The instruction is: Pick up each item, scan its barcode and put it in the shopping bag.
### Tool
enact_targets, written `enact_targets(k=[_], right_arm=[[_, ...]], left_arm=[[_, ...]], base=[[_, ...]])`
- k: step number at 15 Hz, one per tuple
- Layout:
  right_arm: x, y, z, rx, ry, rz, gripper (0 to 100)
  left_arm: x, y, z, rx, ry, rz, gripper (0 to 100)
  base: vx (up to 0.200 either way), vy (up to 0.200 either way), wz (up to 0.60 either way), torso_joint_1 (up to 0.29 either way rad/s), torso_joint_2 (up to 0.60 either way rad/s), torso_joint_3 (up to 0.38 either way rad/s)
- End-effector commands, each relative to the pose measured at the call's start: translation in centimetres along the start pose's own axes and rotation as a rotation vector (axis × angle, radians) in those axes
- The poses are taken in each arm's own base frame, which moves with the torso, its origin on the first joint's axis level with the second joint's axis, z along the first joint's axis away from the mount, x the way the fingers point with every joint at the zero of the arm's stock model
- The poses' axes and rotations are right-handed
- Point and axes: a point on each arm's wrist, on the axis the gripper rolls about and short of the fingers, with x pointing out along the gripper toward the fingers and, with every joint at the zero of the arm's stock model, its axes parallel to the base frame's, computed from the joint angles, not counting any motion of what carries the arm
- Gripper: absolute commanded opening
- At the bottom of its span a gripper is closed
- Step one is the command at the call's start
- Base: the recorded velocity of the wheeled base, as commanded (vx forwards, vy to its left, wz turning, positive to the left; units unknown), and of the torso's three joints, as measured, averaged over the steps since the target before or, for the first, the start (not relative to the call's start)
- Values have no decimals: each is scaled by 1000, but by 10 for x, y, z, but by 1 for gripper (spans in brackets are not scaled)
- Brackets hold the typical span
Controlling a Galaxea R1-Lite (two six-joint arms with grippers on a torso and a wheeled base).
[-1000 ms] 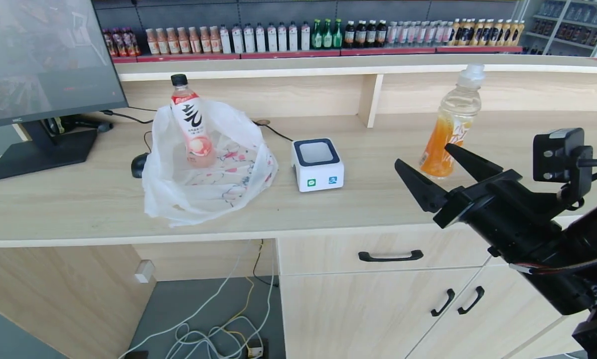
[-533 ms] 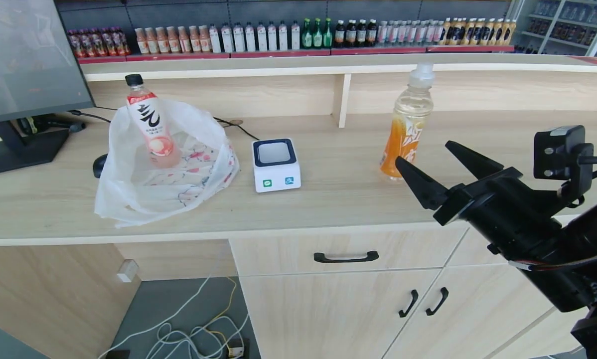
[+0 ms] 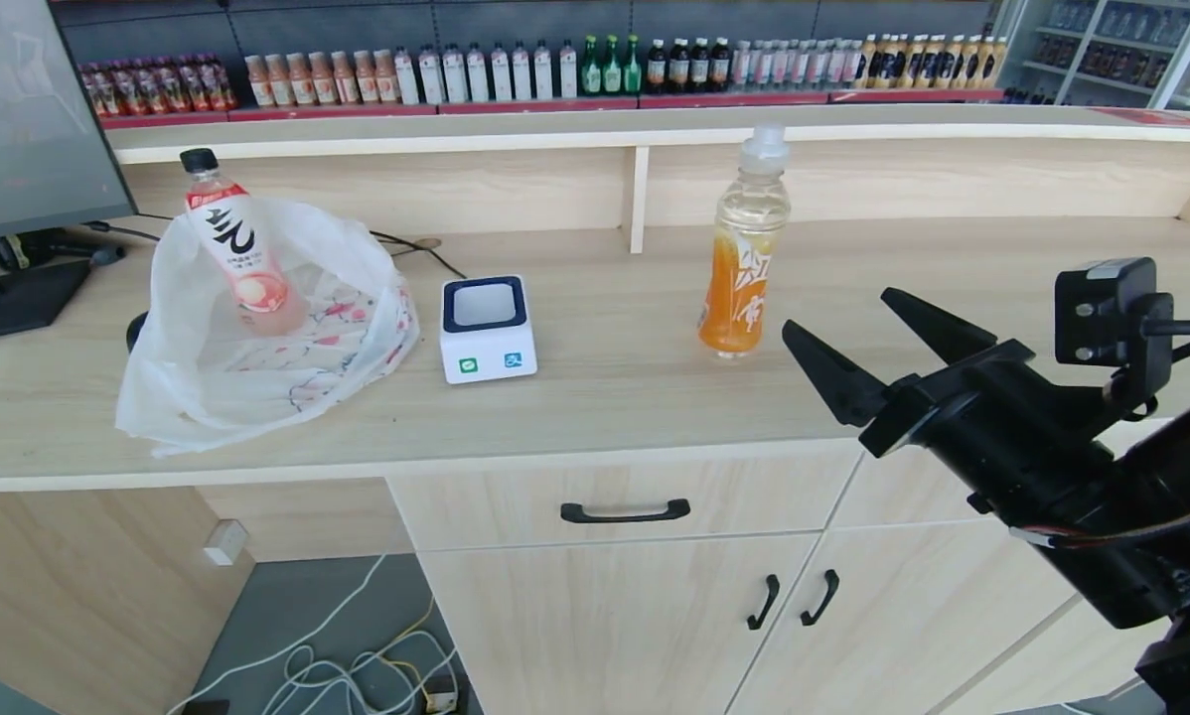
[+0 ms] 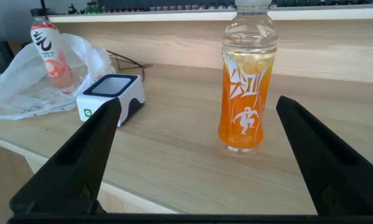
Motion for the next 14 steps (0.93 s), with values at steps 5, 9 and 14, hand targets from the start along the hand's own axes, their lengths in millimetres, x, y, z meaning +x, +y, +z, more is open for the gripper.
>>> enact_targets(k=[5,9,14], right_arm=[[3,1,-4,0,11,3,100],[4,1,-5,-2,11,1,100],[7,-1,-8,-37,16,-4,100]], left_arm=[[0,0,0,1,-2,1,100],[0,0,0,-1,-2,1,100],[0,0,0,1,-2,0,100]], base=[[0,0,0,0,0,0],[150,0,0,-7,-3,3],[0,0,0,0,0,0]])
